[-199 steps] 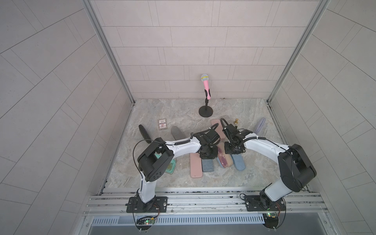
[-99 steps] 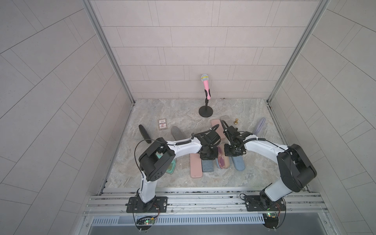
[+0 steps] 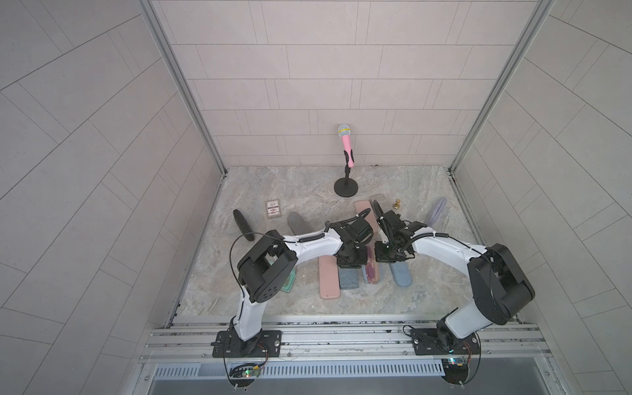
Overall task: Close the glasses case
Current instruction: Close the glasses case at the center of the board.
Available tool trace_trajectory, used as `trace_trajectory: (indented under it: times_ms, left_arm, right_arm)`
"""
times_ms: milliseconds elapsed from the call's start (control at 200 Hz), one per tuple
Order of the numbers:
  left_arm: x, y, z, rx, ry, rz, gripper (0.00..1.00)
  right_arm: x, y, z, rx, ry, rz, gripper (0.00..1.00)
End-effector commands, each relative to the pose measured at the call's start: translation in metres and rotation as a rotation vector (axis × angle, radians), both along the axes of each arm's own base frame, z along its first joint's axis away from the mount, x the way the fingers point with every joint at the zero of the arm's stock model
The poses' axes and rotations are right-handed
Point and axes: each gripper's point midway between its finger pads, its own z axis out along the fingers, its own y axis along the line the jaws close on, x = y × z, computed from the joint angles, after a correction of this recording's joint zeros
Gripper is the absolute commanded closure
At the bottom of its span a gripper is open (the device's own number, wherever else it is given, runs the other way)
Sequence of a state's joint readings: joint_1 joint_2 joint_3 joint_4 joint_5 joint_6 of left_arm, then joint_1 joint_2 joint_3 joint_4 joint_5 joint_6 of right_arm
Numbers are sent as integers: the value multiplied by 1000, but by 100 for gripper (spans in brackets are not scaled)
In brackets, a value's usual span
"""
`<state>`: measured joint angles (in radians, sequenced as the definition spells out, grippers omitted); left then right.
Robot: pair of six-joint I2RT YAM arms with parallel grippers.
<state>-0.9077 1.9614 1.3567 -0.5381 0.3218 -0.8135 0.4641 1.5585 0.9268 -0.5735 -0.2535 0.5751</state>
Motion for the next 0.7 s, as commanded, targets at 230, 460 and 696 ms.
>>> trace_trajectory:
  times_ms: [230,460,696]
  left_arm:
    - [-4,-47,26,-160,-27,-68,100]
    - [-3,-42,36,-171,-42,-59,100]
    - [16,-2,74,-135,-140,0,100]
  right_arm:
    - [7,47,23,211,-55,103,99]
    - [9,26,25,115,-88,38,96]
    - [13,-9,57,-15,-203,-53,81]
